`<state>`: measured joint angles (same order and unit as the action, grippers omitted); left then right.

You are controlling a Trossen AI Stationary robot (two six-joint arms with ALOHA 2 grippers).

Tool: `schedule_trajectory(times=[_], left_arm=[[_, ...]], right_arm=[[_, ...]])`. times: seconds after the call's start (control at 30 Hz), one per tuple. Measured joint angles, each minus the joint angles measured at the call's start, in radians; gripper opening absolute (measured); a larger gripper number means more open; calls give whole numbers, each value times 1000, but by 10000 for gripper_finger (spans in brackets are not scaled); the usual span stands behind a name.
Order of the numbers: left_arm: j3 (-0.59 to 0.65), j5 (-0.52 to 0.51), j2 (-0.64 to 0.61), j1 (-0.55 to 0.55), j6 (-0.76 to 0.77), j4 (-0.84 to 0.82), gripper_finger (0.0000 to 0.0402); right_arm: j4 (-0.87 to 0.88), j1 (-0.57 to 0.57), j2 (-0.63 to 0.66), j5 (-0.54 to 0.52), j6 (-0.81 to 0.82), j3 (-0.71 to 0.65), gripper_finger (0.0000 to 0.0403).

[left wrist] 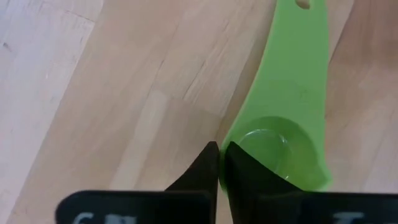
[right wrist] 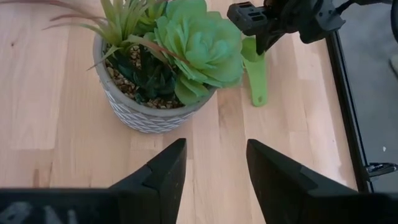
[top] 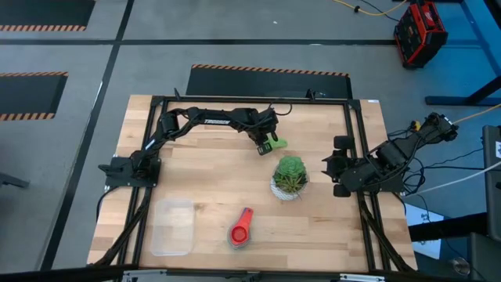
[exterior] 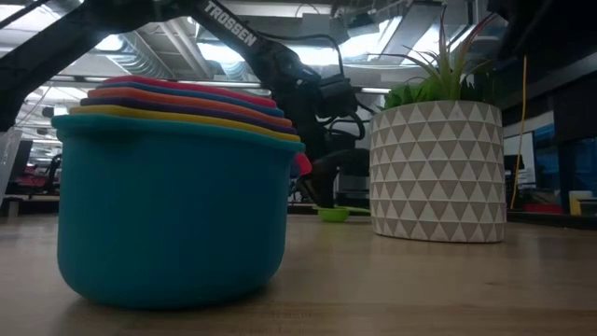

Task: Nest measuring cups in basket
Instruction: Stack the green measuring cup on top of the red measuring cup

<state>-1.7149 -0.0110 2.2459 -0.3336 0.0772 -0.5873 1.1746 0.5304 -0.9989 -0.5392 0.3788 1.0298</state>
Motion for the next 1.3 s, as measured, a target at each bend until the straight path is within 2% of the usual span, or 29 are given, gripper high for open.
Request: schedule_trajectory(times=[0.2, 0.43, 0.63, 0.83, 1.07, 1.3], left_arm=[[0, -1, -2, 0, 43, -3, 9], [-24, -20, -35, -1, 51, -66, 6], [-61, -124, -113, -2, 47, -158, 5], [-67, -212, -267, 4, 80, -257, 5], [-68, -296, -451, 89, 271, -388, 5], [-68, -391, -559, 281, 555, -486, 5]], right_arm=[[66, 0, 55, -10, -2, -1, 173], [26, 0, 266, -31, -1, -24, 173], [-225, 0, 451, -74, -109, -152, 173], [-526, 0, 553, -74, -270, -306, 173], [-790, 0, 574, -61, -386, -468, 173], [-943, 0, 572, -31, -415, -571, 173]])
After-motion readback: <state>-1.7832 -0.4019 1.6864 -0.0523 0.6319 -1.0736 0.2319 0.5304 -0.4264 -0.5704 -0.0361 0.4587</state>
